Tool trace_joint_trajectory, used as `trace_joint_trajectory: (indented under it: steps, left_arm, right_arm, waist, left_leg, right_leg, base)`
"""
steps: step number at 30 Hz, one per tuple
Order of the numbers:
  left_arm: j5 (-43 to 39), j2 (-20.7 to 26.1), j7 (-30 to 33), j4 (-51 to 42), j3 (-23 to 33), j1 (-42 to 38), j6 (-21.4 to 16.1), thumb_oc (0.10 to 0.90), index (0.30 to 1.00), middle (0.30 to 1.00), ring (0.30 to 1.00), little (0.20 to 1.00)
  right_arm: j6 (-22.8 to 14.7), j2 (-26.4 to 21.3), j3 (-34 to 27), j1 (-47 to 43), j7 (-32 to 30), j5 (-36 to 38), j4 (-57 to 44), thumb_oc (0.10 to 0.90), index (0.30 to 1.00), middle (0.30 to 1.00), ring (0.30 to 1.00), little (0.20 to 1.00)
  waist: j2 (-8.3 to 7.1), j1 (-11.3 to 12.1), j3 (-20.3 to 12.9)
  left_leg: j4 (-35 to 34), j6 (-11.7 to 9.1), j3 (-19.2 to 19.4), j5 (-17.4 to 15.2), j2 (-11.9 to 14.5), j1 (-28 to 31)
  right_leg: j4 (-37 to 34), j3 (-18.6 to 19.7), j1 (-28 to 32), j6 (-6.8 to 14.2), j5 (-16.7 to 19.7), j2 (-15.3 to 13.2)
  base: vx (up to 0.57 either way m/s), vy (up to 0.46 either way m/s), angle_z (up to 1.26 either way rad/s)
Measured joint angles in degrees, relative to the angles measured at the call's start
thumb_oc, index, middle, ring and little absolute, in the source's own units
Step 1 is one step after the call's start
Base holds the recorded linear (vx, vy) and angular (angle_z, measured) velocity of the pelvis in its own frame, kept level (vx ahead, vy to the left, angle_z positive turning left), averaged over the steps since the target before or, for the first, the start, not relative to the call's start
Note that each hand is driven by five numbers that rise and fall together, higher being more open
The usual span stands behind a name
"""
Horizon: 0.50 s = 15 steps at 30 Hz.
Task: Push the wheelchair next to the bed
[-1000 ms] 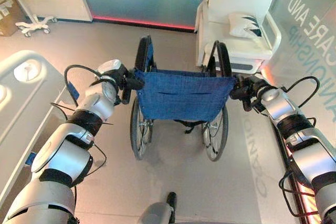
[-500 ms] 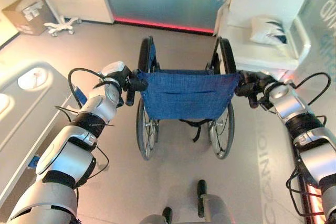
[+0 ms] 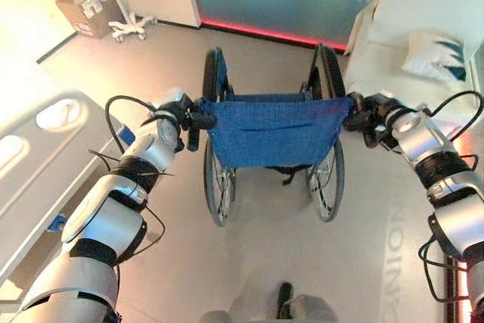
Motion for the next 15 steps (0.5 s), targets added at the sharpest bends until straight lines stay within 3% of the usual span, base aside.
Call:
trace_joint_trajectory:
  steps: [2,3,6,7,9,10,12,13,14,15]
  left_arm:
    - [-0.01,-0.19,-0.58,-0.92,0.49,2.31,0.09,0.400,0.300,0.300,0.300,0.300]
    - [-0.02,-0.41,-0.66,-1.96,0.68,3.24,0.20,0.400,0.300,0.300,0.300,0.300]
    - [0.02,-0.12,-2.46,-3.71,2.09,4.32,0.98,0.400,0.300,0.300,0.300,0.300]
    - [0.16,0.92,-3.31,-4.37,2.07,4.46,1.23,0.400,0.300,0.300,0.300,0.300]
    - [0.18,3.10,-4.51,-5.68,2.63,4.55,1.21,0.400,0.300,0.300,0.300,0.300]
    - [0.36,3.81,-4.95,-5.78,2.76,4.34,1.12,0.400,0.300,0.300,0.300,0.300]
    - [2.06,4.60,-6.30,-5.86,2.73,3.71,0.98,0.400,0.300,0.300,0.300,0.300]
    - [2.54,5.04,-6.90,-6.15,2.64,3.30,0.76,0.400,0.300,0.300,0.300,0.300]
    - [3.72,5.11,-7.80,-6.19,2.14,2.19,0.67,0.400,0.300,0.300,0.300,0.300]
    - [4.17,5.11,-8.02,-6.26,2.02,1.70,0.70,0.400,0.300,0.300,0.300,0.300]
  right_arm:
    - [0.08,0.23,0.16,1.32,0.00,-0.19,-0.39,0.400,0.300,0.300,0.300,0.300]
    - [0.13,-0.37,0.51,1.76,0.02,-0.21,-0.42,0.400,0.300,0.300,0.300,0.300]
    - [0.28,-1.13,0.65,2.08,0.19,-0.54,-1.51,0.400,0.300,0.300,0.300,0.300]
    - [0.30,-0.83,0.68,2.07,0.28,-0.70,-1.75,0.400,0.300,0.300,0.300,0.300]
    - [0.25,-0.62,0.65,1.90,0.35,-0.70,-3.20,0.400,0.300,0.300,0.300,0.300]
    - [0.20,0.03,0.53,1.69,0.35,-0.67,-3.05,0.400,0.300,0.300,0.300,0.300]
    - [0.22,1.26,-0.03,1.82,0.36,-0.49,-1.95,0.400,0.300,0.300,0.300,0.300]
    - [0.22,1.77,-0.37,1.90,0.36,-0.27,-1.22,0.400,0.300,0.300,0.300,0.300]
    - [0.17,2.06,-1.37,2.05,0.36,-0.09,-0.49,0.400,0.300,0.300,0.300,0.300]
    - [0.13,2.23,-1.81,2.22,0.36,-0.08,-0.22,0.400,0.300,0.300,0.300,0.300]
  waist:
    - [1.41,1.42,-0.37]
    - [1.71,3.25,-0.47]
    - [5.07,7.29,-0.31]
    - [5.16,8.76,-0.24]
    - [4.76,9.40,0.01]
    - [4.12,8.99,0.39]
    - [3.03,8.40,0.21]
    - [2.52,8.16,0.06]
    - [2.22,7.94,-0.29]
    - [1.47,8.03,-0.32]
  left_leg:
    - [-5.20,0.37,2.39,0.36,-1.14,-4.60]
    - [-9.17,1.62,3.66,2.02,-1.71,-6.88]
    - [-20.46,1.11,6.31,6.51,-0.95,-12.40]
    - [-22.53,1.12,8.00,6.80,-0.64,-13.58]
    - [-21.04,1.64,11.03,6.86,-0.38,-14.65]
    - [-17.96,3.30,11.32,7.20,-0.94,-14.04]
    - [-16.03,3.96,10.84,7.30,-2.27,-10.81]
    - [-15.28,5.12,10.68,6.52,-2.75,-8.35]
    - [-16.02,9.41,10.48,7.88,-3.61,-6.47]
    - [-15.98,10.40,10.44,8.52,-3.86,-6.11]
  right_leg:
    - [-2.31,-0.43,3.22,0.01,-0.91,1.06]
    - [-3.16,-0.91,4.06,-0.17,-0.73,1.51]
    - [-5.41,-3.19,8.09,1.00,-0.73,3.20]
    - [-6.37,-3.26,9.47,1.34,-1.18,3.17]
    - [-6.55,-3.57,10.46,2.26,-1.99,2.90]
    - [-6.24,-3.72,11.67,2.56,-3.09,2.35]
    - [-3.66,-3.72,12.95,3.62,-6.51,1.94]
    - [-1.70,-3.94,13.60,4.33,-8.69,1.85]
    - [0.54,-4.10,14.13,5.22,-11.23,1.44]
    - [1.64,-4.01,13.96,5.75,-11.91,0.93]
  base:
    - [0.51,-0.001,-0.45]
    - [0.57,0.068,-0.72]
    - [0.44,0.142,-0.90]
    - [0.38,0.213,-0.90]
    - [0.45,0.167,-0.49]
    - [0.49,0.132,-0.15]
    - [0.46,0.087,0.09]
    - [0.64,0.134,0.17]
    - [0.52,0.123,0.12]
    - [0.34,0.096,0.07]
